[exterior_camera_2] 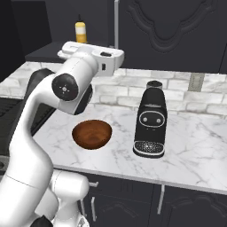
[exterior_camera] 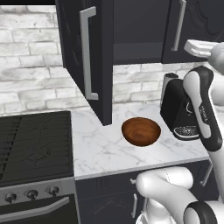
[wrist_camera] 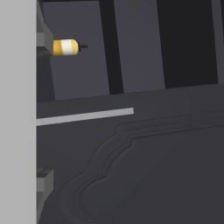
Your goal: Open the cabinet. Pick the apple and banana from the cabinet and place them into the bowl. Then close the cabinet.
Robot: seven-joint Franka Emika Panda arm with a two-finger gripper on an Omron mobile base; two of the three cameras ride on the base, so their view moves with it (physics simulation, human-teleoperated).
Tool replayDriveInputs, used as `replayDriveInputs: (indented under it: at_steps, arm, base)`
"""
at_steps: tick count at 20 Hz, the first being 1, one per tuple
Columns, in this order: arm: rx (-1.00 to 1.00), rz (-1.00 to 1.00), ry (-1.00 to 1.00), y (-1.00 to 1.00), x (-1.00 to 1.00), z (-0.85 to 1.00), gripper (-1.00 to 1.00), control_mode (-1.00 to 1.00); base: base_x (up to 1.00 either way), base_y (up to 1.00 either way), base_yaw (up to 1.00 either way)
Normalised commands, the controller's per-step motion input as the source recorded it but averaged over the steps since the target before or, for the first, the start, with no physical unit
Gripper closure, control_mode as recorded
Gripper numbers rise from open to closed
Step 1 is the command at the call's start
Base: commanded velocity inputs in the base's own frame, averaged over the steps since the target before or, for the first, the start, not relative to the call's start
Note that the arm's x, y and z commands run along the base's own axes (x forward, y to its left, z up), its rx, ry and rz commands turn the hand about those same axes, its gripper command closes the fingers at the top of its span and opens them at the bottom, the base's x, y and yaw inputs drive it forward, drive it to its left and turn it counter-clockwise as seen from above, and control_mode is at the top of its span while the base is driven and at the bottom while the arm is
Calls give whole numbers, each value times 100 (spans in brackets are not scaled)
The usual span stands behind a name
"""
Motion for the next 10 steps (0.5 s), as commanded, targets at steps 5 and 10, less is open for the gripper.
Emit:
replayDriveInputs:
  at_steps: [5,10]
  arm:
    - [0,0,0,0,55,-5,-100,-100]
    - [0,0,9,-1,82,0,-100,-100]
  base:
    - [0,0,0]
    - [0,0,0]
